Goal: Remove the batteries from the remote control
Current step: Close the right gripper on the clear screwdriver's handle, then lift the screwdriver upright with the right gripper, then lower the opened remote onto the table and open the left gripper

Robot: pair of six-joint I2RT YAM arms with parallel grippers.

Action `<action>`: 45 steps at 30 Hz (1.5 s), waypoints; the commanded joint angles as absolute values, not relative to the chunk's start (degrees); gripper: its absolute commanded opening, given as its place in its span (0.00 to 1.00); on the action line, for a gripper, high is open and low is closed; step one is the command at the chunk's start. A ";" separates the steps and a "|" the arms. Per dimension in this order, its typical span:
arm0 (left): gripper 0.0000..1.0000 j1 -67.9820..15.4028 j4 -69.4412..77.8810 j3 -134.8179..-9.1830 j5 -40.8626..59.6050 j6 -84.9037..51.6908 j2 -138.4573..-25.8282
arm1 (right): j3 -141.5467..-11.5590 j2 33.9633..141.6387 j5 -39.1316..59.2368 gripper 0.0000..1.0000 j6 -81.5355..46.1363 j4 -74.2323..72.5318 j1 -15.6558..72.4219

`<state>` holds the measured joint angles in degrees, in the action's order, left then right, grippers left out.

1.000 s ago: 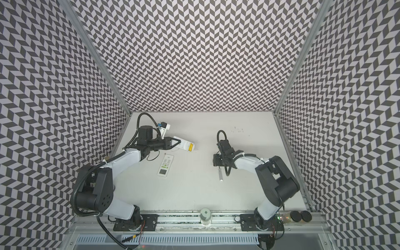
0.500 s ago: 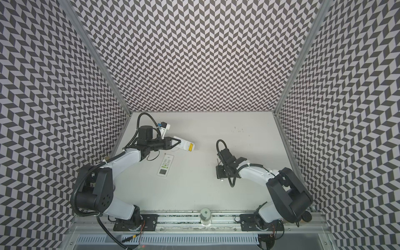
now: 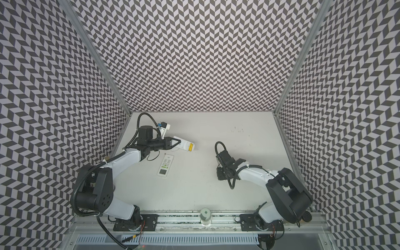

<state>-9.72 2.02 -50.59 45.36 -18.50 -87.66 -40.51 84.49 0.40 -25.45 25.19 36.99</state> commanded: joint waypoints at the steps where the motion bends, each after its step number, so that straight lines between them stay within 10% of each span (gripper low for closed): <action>1: 0.03 -9.95 3.07 -51.58 45.37 -17.75 -87.54 | -41.60 86.92 -0.44 0.12 -24.38 25.58 37.27; 45: 0.10 -20.98 3.99 -49.96 39.18 -19.51 -97.39 | -41.15 72.50 9.84 0.06 -1.21 7.09 29.91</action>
<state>-20.67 3.09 -50.59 42.41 -20.62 -98.26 -41.60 71.92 8.45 -2.42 10.76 30.09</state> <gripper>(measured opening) 0.165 0.145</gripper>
